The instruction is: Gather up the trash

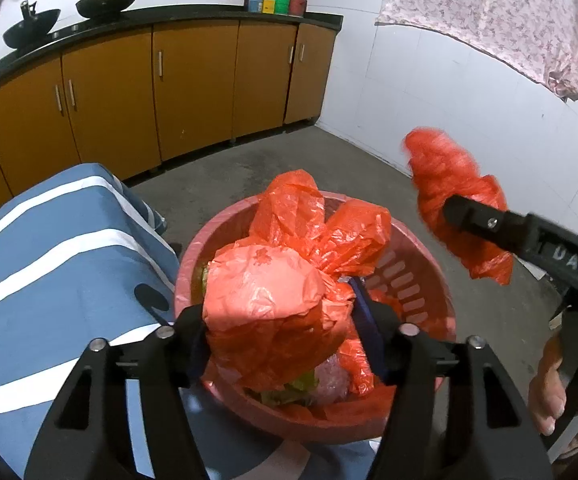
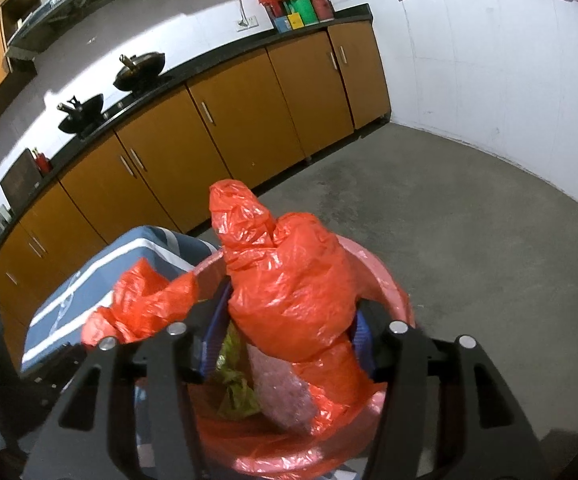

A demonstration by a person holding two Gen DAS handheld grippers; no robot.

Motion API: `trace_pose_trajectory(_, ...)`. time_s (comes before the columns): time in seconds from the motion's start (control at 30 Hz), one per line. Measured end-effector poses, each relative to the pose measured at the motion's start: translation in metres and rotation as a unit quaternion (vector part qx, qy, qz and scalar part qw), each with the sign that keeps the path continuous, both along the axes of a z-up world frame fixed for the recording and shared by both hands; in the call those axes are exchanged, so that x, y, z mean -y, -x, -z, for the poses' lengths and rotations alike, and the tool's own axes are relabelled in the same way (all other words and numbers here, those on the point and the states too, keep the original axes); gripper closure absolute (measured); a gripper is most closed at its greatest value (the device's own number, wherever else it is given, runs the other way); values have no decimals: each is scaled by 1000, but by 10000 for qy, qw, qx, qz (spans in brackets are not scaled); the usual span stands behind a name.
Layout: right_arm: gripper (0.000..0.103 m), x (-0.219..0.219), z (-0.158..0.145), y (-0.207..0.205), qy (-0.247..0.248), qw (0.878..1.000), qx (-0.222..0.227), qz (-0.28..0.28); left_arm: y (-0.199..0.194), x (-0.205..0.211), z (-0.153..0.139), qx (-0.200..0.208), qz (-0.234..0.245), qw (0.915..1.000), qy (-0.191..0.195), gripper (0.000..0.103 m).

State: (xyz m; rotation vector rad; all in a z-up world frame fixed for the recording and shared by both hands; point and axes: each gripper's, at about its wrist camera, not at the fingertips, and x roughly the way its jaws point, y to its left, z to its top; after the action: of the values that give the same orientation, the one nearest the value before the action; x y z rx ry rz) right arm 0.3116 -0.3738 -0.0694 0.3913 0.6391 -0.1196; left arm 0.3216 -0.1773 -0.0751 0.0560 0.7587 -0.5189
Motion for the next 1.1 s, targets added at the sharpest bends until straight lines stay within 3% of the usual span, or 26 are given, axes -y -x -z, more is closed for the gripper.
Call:
trace_pose_trajectory(0.23,33,7,0,6,-93,9999,90,61,0,-12,5,-73,-124,9999,2,32)
trace_pose_trajectory(0.3,20,8,-3,13,-25,9997,158,164,3,-18,3,-59,-191,9998,-2,30)
trace_pose_trajectory(0.47,4,0,-22,43,449,9969,508,389,28,-43,-14,308,-349,9989,-21,19)
trace_pose_trajectory(0.7,4,-33,-52,103,1366,9793,1028,1081,87,-85,-46,1004,-605,9931,-66,3)
trace_pose_trajectory(0.83,4,-54,-61,132,1651,9689,1306,1300,123,-113,-60,1319,-869,9874,-87,2)
trace_pose_trajectory(1.0,4,-94,-72,169,2371,9458,1588,1548,161,-140,-72,1625,-1259,9785,-197,2)
trace_pose_trajectory(1.1,4,-110,-77,185,2336,9504,1574,1320,183,-154,-77,1836,-1465,9717,-262,2)
